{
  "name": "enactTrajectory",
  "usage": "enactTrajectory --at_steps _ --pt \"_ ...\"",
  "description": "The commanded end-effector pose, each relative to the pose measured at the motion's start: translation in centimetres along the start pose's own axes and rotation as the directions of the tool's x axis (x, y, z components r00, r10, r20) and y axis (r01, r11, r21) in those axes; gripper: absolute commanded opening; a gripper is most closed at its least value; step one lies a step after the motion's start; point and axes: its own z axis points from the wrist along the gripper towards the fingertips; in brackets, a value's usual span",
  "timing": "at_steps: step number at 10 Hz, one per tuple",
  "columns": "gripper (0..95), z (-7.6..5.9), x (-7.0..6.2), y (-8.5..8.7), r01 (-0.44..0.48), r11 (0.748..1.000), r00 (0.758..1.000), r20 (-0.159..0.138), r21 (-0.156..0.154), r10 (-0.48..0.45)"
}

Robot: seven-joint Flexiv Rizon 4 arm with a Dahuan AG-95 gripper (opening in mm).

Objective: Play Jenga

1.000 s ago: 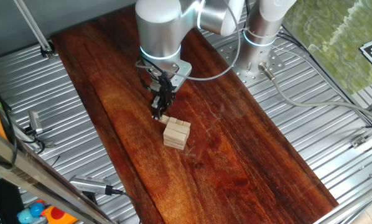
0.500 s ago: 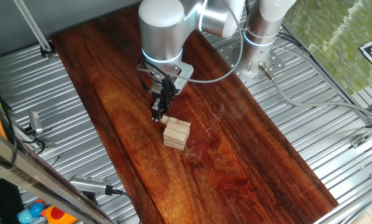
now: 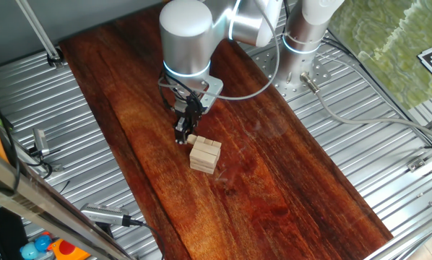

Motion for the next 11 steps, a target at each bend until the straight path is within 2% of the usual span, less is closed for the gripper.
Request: enactTrajectory --at_steps 1,6,11 --pt "57.0 0.2 0.2 0.0 0.010 1.000 1.000 -0.003 -0.001 -0.010" --pt "57.0 1.1 0.5 0.3 0.029 1.000 1.000 0.000 0.001 -0.029" --pt "57.0 2.0 0.2 1.4 0.025 1.000 1.000 -0.006 0.009 -0.025"
